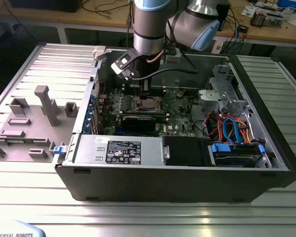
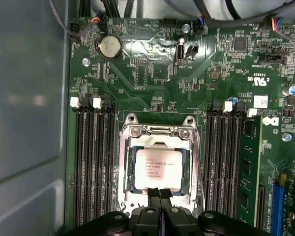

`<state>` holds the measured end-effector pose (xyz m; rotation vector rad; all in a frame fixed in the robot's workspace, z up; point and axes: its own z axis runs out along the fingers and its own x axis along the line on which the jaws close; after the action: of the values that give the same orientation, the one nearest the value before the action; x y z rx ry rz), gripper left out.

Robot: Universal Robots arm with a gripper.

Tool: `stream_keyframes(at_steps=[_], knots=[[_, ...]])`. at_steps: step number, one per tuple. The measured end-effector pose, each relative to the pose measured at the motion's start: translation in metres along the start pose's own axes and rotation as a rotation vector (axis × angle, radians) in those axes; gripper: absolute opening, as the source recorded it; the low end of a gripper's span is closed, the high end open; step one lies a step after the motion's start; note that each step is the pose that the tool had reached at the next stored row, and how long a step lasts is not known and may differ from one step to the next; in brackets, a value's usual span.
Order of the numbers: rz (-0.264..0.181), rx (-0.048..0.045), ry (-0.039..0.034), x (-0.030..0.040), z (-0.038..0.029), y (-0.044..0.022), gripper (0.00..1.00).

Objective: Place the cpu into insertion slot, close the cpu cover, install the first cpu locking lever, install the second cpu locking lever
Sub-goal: 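Close the cpu cover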

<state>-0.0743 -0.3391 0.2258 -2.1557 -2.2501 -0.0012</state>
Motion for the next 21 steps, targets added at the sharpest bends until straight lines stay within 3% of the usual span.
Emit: stream_keyframes(at_steps=[5,11,21], knots=[[0.0,0.0008,0.0003,-0.0002,0.0128,-0.0019,0.11],[0.0,0.0016,0.0002,-0.0004,0.0187,-0.0021,0.11],[0.0,0.0017,0.0001,-0.0003,0.0156,-0.003,0.11]])
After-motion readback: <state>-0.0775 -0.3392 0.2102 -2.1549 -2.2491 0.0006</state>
